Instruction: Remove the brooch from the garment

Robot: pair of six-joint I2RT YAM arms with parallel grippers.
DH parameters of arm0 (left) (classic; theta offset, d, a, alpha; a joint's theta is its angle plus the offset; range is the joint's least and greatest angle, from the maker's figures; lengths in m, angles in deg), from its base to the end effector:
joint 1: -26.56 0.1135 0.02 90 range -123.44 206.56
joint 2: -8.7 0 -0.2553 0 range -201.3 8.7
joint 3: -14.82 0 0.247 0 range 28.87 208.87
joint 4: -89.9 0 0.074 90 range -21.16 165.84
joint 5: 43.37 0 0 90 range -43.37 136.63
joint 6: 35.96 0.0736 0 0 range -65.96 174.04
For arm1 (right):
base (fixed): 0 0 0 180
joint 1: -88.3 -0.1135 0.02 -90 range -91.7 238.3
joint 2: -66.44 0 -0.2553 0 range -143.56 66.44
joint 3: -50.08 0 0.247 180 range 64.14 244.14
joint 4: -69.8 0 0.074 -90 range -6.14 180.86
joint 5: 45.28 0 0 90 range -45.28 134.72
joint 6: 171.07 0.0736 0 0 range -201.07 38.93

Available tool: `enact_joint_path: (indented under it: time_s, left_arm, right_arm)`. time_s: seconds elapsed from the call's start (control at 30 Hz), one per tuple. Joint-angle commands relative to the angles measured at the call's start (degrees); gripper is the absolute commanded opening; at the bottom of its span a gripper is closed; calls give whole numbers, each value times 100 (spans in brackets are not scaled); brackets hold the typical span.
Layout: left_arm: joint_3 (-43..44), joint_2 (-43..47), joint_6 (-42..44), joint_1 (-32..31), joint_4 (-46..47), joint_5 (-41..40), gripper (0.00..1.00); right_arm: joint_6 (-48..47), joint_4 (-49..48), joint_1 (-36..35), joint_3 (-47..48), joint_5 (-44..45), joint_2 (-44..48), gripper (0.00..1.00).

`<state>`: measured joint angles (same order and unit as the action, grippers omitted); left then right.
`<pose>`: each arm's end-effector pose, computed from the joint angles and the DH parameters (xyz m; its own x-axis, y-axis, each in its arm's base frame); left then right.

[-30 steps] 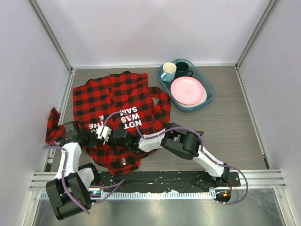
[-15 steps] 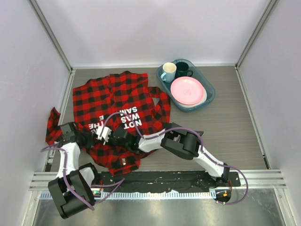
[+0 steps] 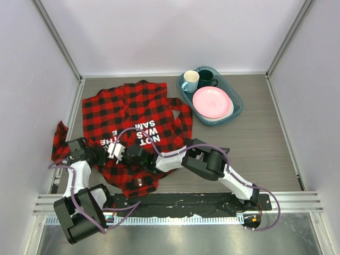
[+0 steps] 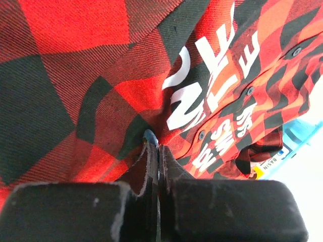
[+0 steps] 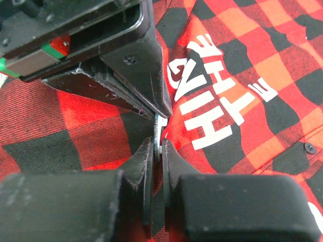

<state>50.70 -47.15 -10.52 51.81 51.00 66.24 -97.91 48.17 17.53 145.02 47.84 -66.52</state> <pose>0.1760 0.0557 0.1177 -0.1114 -0.9931 0.0374 -0.8043 0.0680 -0.5903 0.1784 0.4992 0.1066 0.1792 -0.3646 -0.9138 -0.9128 0.2848 -0.2926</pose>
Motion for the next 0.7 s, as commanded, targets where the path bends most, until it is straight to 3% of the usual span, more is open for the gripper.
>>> enact_joint_path:
  time_s: [0.0, 0.07, 0.13, 0.33, 0.4, 0.5, 0.67]
  left_arm:
    - [-231, 57, 381, 23, 717, 376, 0]
    - [-389, 267, 504, 32, 1033, 359, 0]
    - [-599, 741, 610, 32, 1209, 245, 0]
    - [-943, 1798, 988, 23, 1140, -213, 0]
    - [-943, 1666, 1076, 6, 1174, -151, 0]
    - [-873, 1464, 1173, 6, 1166, -160, 0]
    - [-925, 1630, 1208, 6, 1201, -265, 0]
  right_arm:
    - [216, 1097, -25, 217, 189, 148, 20]
    - [478, 1343, 10, 226, 163, 271, 37]
    - [768, 1493, 54, 157, 172, 551, 44]
    - [2525, 1731, 764, 77, -1259, 1220, 54]
    - [3306, 1958, 1106, 348, -1898, 1151, 54]
    - [3661, 2652, 1327, 1173, -2227, 791, 53]
    - [3732, 3374, 1355, 2273, -2569, 62, 38]
